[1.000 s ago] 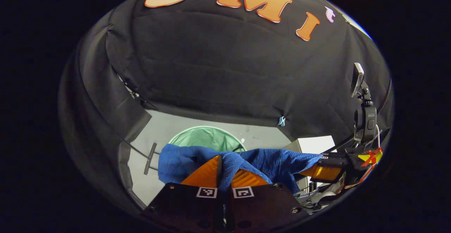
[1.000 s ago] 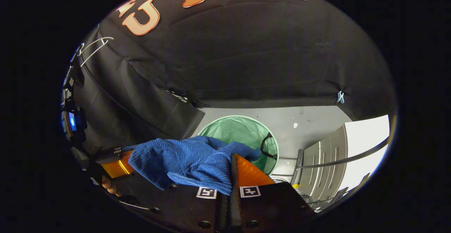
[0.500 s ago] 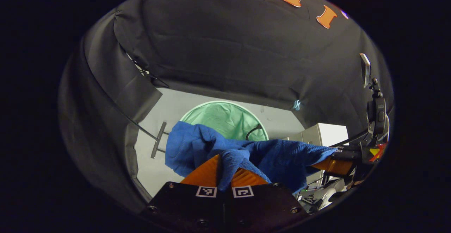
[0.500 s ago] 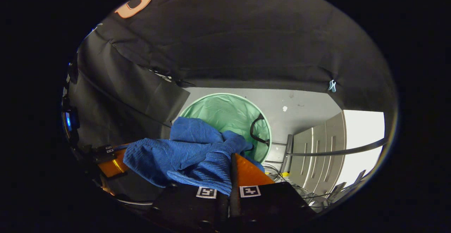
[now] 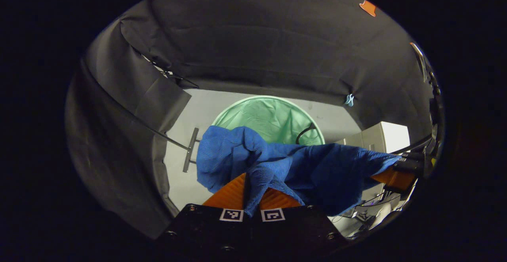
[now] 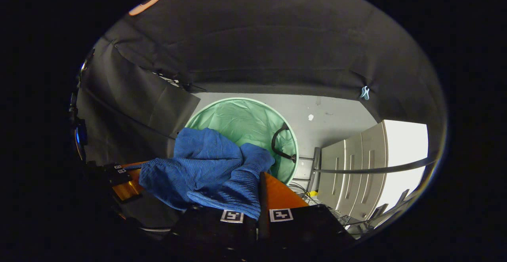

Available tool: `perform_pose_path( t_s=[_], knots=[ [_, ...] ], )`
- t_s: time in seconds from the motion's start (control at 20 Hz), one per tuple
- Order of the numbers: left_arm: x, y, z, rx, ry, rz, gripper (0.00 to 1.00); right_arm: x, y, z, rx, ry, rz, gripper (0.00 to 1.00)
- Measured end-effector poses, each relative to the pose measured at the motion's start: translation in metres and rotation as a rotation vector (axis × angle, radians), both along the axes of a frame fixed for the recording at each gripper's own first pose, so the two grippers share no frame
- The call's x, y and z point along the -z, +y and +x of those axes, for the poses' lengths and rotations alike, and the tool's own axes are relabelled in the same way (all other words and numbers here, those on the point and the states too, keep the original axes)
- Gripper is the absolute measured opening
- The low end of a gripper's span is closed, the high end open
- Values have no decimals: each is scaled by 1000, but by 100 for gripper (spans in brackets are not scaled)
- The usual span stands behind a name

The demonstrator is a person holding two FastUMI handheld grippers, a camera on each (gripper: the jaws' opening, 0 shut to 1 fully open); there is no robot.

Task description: Grasp the clothes on the hanger with both hands and then place them into the laundry hamper below.

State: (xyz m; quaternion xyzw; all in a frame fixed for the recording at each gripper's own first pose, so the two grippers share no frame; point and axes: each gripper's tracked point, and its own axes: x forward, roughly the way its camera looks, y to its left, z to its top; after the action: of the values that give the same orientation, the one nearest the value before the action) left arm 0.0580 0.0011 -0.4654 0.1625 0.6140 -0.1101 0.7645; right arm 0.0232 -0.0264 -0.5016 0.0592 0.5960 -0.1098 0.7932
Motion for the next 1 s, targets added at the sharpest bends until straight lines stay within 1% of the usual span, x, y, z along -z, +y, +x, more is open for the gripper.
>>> perform_pose_path(
  t_s=[0.15, 0.2, 0.25, 0.3, 0.35, 0.4, 0.45, 0.5, 0.55, 0.65, 0.7, 0.75, 0.8, 0.9, 1.0],
  knots=[
    [4, 1, -6, -13, 10, 2, 5, 3, 2, -1, 5, -1, -5, 11],
    [4, 0, -6, -18, 10, -1, 7, 2, 2, 0, 0, -2, -8, 17],
    [4, 5, -5, -23, 5, 12, 10, 2, 6, -2, -4, -1, -1, 12],
    [1, 8, -3, -29, 0, 16, 19, -1, 8, -4, -6, -2, 3, 19],
    [3, 8, -5, -37, 0, 15, 37, -2, 9, -4, -5, -6, 6, 17],
    [-3, 9, -4, -45, -6, 24, 55, -4, 9, -5, -4, -12, 7, 17],
    [-3, 11, -4, -50, -9, 20, 72, -6, 9, -5, -4, -24, 9, 18],
    [-4, 10, -4, -56, -14, 20, 90, -8, 10, -6, -2, -33, 8, 22],
    [-4, 14, -3, -60, -23, 31, 90, -13, 11, -6, 1, -42, 6, 42],
    [-10, 16, -1, -59, -44, 42, 92, -20, 9, -6, 9, -68, -8, 60],
    [-11, 16, 0, -53, -55, 45, 94, -23, 6, -8, 12, -83, -11, 54],
    [-11, 15, 0, -46, -64, 47, 95, -29, 6, -10, 13, -92, -10, 71],
    [-14, 13, 1, -39, -73, 45, 98, -34, 6, -10, 13, -103, -13, 76],
    [-16, 11, 2, -23, -88, 36, 98, -40, 3, -12, 8, -120, -21, 84],
    [-17, 10, 6, -6, -101, 31, 98, -47, 1, -15, 4, -130, -27, 99]
  ],
)
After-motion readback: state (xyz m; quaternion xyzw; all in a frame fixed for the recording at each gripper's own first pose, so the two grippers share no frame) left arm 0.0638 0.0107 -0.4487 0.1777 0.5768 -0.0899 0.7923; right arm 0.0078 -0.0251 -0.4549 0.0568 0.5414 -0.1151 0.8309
